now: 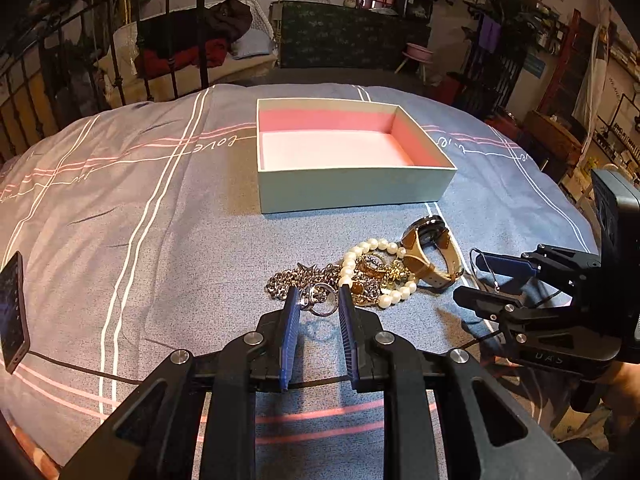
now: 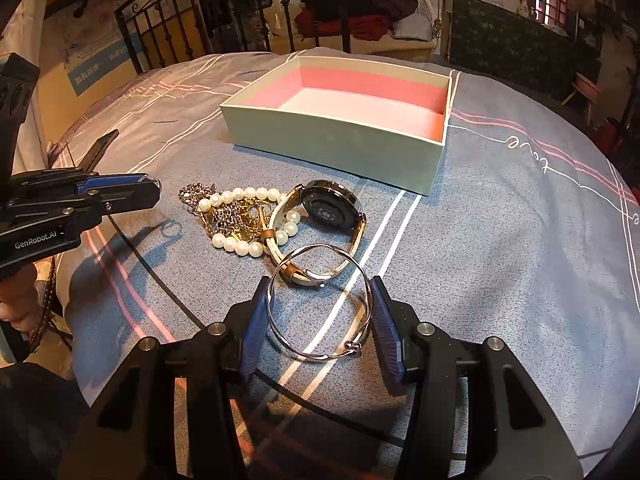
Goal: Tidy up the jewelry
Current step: 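Carry ring and bangle into the pink box and open both tools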
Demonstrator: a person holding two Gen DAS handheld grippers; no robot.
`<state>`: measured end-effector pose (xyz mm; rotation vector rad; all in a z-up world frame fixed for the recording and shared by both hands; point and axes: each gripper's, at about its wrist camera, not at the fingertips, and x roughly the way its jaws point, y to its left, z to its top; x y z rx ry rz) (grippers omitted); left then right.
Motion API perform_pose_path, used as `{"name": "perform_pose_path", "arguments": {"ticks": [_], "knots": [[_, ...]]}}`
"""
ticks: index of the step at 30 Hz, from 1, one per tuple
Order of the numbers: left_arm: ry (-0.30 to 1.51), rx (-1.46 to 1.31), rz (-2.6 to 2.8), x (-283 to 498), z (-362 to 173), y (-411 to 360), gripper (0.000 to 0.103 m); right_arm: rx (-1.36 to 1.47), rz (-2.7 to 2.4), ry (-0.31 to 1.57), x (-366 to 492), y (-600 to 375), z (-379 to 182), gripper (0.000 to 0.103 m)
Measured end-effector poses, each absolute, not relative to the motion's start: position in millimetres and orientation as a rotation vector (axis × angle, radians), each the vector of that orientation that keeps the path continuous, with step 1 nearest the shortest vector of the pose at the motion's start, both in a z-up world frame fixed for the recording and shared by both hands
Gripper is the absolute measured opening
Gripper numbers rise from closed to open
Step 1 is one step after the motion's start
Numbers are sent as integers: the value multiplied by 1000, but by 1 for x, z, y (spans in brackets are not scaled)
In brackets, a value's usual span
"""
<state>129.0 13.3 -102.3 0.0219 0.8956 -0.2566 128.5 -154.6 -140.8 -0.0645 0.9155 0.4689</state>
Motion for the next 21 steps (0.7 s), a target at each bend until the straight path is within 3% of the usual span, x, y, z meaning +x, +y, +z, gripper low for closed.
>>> {"name": "perform_pose_path", "arguments": {"ticks": [13, 21], "knots": [[753, -1, -256, 204, -46, -5, 20, -80, 414, 705, 187, -156, -61, 50], [837, -45, -216, 283, -44, -6, 20, -46, 324, 706, 263, -154, -44, 50]]}}
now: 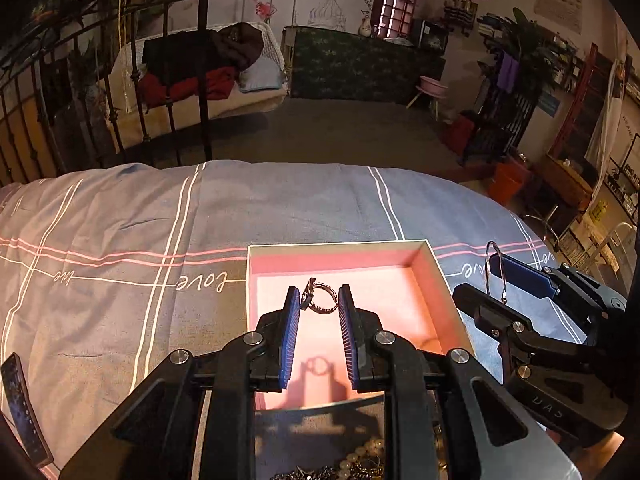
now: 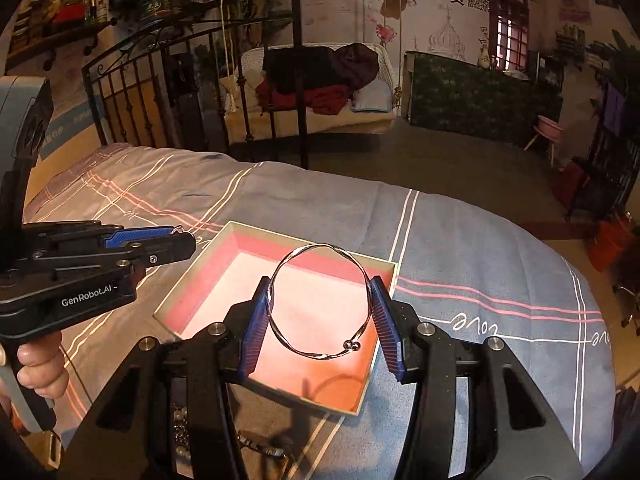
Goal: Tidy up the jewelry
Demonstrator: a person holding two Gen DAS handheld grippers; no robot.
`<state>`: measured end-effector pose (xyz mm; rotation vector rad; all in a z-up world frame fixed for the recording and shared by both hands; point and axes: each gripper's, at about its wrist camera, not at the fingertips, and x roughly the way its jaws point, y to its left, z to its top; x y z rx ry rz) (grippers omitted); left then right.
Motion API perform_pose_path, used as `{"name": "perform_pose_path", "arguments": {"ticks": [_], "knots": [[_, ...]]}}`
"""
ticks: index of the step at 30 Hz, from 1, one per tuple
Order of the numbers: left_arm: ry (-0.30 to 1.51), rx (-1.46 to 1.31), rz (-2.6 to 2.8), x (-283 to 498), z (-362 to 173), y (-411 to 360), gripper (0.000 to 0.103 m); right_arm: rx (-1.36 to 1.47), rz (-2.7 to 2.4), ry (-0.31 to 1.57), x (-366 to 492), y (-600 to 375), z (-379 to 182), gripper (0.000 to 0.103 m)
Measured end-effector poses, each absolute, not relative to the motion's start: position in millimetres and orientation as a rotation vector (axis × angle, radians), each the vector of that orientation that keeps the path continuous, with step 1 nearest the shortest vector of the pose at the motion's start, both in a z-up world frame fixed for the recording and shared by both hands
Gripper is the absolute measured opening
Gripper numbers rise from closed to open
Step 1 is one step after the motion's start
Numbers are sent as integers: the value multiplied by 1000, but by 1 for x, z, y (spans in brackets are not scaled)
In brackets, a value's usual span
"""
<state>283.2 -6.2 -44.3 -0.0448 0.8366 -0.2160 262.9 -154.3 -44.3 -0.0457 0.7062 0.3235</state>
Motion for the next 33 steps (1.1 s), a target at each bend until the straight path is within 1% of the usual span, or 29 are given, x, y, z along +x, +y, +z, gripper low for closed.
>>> {"name": "perform_pose_path", "arguments": {"ticks": [3, 9, 10, 11, 12, 13, 14, 18, 19, 20, 22, 26, 29, 33], "knots": [[892, -55, -204, 300, -57, -5, 20, -73, 314, 756, 284, -147, -57, 50], [946, -75, -184, 312, -75, 0, 20, -100, 308, 807, 290, -141, -78, 50], [953, -78, -189, 311, -76, 1, 20, -103, 305, 813, 289, -141, -81, 52], [957, -80, -197, 311, -76, 1, 23, -108, 313, 823, 288, -140, -84, 59], [958, -84, -198, 309, -75, 3, 30, -116, 318, 828, 286, -139, -86, 78], [947, -93, -196, 306, -73, 5, 46, -123, 315, 816, 283, -140, -86, 89], [930, -104, -185, 303, -69, 9, 58, -131, 306, 797, 279, -140, -85, 89], [856, -132, -203, 281, -48, 21, 59, -100, 290, 735, 259, -153, -72, 89], [841, -135, -207, 273, -46, 25, 61, -85, 289, 716, 252, -159, -67, 90], [828, -144, -215, 264, -44, 29, 65, -70, 288, 700, 244, -165, -63, 91], [822, -156, -219, 246, -47, 37, 70, -39, 286, 684, 228, -177, -62, 93], [875, -148, -193, 212, -75, 48, 70, 17, 316, 723, 194, -194, -79, 93], [942, -84, -164, 185, -105, 46, 70, 69, 351, 792, 171, -199, -103, 93], [995, -10, -129, 162, -132, 43, 69, 85, 379, 872, 150, -190, -129, 92]]}}
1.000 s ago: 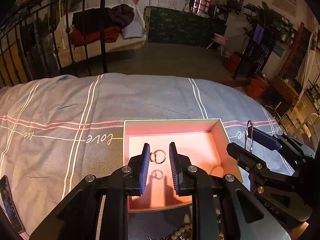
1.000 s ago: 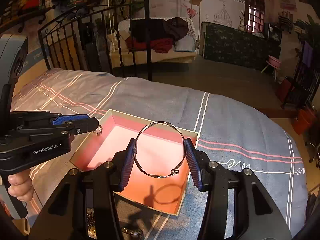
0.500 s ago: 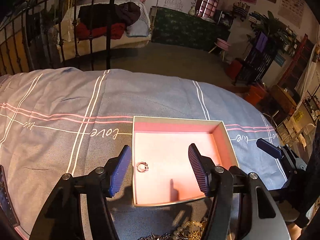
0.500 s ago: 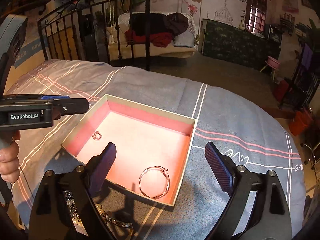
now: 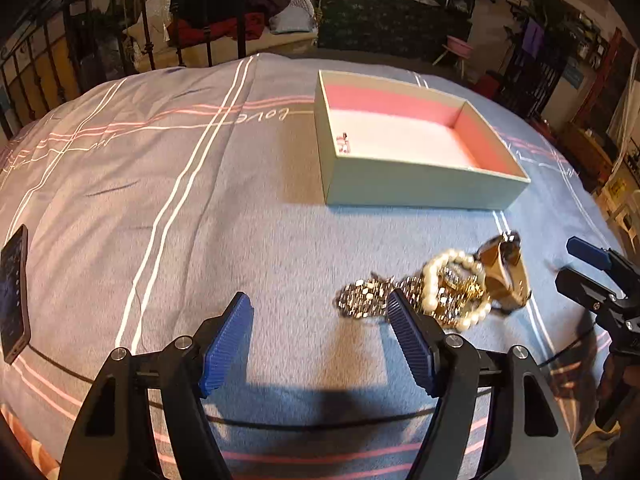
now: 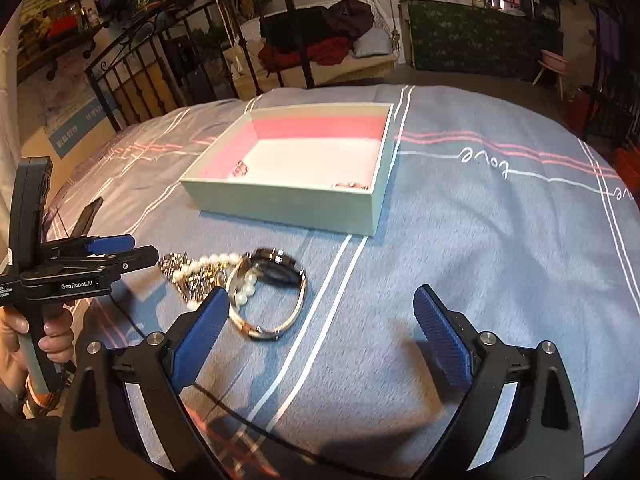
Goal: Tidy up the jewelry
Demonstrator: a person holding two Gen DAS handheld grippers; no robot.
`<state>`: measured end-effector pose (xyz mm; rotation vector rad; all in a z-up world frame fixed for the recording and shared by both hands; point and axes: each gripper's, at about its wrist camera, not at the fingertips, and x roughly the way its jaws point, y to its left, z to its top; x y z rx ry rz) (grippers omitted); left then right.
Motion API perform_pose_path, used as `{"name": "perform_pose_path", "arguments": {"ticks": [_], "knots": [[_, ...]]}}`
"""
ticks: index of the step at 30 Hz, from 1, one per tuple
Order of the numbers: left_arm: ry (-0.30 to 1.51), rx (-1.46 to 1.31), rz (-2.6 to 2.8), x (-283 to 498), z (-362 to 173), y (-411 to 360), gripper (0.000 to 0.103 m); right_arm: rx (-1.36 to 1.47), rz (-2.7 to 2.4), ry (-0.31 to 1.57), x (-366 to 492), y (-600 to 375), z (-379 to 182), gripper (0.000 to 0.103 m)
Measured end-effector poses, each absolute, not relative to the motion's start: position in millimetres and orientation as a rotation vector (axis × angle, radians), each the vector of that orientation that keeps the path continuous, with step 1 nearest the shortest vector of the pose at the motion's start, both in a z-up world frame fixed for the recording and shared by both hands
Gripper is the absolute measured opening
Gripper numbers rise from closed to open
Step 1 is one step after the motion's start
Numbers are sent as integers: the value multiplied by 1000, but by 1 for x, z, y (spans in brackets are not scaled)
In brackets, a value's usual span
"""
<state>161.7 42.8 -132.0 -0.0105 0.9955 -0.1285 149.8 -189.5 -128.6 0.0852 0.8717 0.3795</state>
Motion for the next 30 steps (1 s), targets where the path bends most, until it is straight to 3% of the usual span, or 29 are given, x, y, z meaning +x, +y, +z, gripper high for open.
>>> {"name": "perform_pose_path", "arguments": {"ticks": [12, 15, 16, 17, 30], "knots": [[974, 172, -180, 167, -146, 23, 67, 50, 438, 933, 153, -156, -148, 92], [961, 208, -205, 170, -146, 15, 43, 48, 426, 940, 153, -157, -150, 92], [959, 215, -214, 170, -146, 11, 23, 53, 422, 943, 153, -158, -150, 92], [956, 222, -219, 170, -145, 10, 13, 59, 420, 943, 152, -158, -150, 92], [953, 24, -202, 168, -137, 44, 11, 31, 451, 956, 154, -141, -153, 92]]}}
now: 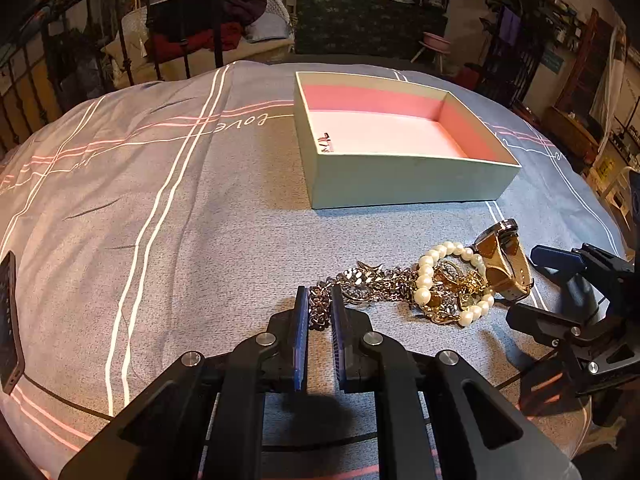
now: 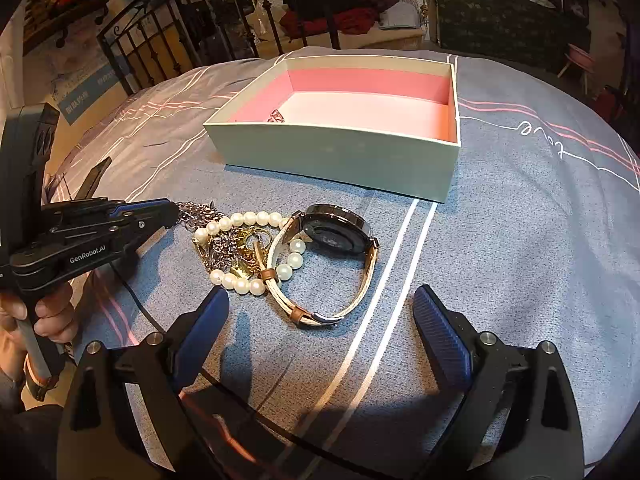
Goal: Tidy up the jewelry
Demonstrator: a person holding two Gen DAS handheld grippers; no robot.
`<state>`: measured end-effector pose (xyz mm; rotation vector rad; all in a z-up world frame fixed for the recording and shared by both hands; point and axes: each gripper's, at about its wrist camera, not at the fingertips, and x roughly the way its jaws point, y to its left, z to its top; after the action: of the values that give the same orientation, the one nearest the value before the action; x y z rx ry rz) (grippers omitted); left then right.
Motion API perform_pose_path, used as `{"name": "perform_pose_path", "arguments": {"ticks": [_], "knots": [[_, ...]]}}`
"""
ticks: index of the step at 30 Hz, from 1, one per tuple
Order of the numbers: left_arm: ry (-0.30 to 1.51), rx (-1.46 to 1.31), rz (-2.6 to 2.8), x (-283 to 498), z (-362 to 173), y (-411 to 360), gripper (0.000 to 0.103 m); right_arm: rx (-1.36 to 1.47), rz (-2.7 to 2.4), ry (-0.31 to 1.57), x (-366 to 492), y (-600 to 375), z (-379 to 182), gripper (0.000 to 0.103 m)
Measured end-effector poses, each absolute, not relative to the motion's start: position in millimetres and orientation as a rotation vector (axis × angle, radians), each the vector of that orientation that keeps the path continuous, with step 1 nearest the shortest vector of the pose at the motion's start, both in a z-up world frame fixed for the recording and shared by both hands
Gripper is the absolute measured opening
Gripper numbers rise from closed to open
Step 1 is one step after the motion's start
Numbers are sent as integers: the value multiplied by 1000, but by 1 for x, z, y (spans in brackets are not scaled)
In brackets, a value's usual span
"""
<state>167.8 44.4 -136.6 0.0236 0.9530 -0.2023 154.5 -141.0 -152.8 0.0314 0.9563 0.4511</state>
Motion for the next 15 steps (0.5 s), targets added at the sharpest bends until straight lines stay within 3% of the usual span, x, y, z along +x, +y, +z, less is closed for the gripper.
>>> {"name": "perform_pose_path", "arguments": {"ticks": [15], "knots": [[841, -61, -239, 161, -87, 57, 8, 29, 447, 960, 156, -141, -157, 92]]}}
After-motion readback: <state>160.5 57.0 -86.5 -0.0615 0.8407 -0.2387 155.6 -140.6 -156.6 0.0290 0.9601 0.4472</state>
